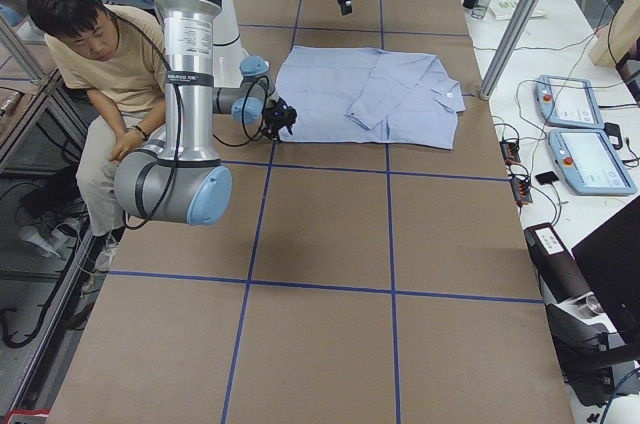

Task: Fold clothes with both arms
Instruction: 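Slide the left gripper along the shirt's side edge toward the hem corner nearest it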

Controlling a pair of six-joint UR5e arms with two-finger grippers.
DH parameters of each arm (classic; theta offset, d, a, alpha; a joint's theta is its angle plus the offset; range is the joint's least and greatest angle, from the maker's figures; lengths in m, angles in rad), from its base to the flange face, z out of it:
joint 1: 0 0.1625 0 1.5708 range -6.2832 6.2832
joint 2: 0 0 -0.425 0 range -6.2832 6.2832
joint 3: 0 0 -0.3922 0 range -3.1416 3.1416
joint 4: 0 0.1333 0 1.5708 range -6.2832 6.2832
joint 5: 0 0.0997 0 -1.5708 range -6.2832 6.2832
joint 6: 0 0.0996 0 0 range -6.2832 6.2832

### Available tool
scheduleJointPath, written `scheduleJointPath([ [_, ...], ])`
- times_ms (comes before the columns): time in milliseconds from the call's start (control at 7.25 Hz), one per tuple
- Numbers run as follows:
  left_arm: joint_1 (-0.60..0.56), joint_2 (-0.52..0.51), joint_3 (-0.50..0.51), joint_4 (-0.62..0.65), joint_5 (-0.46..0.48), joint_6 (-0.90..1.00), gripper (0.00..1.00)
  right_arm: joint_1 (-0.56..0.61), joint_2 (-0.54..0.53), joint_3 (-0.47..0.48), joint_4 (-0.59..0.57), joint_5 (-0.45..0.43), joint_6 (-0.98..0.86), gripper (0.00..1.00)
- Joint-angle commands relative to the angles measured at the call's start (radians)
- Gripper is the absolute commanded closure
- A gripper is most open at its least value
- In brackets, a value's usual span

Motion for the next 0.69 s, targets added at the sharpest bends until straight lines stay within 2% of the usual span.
scheduleJointPath([
  [0,0.000,0.001,-0.004,0.000,0.000,-0.001,0.01,-0.002,-0.001,-0.003,0.000,0.003,0.000,0.61],
  [138,0.000,0.001,-0.002,0.000,0.000,-0.001,0.01,-0.002,-0.001,0.003,0.000,0.006,0.000,0.91],
  [276,0.000,0.003,-0.002,0.000,0.000,-0.001,0.01,-0.002,-0.001,0.007,0.002,0.027,0.000,1.00],
  [552,0.000,0.003,-0.002,0.000,0.000,-0.001,0.01,-0.002,-0.001,0.010,0.002,0.029,0.000,1.00],
])
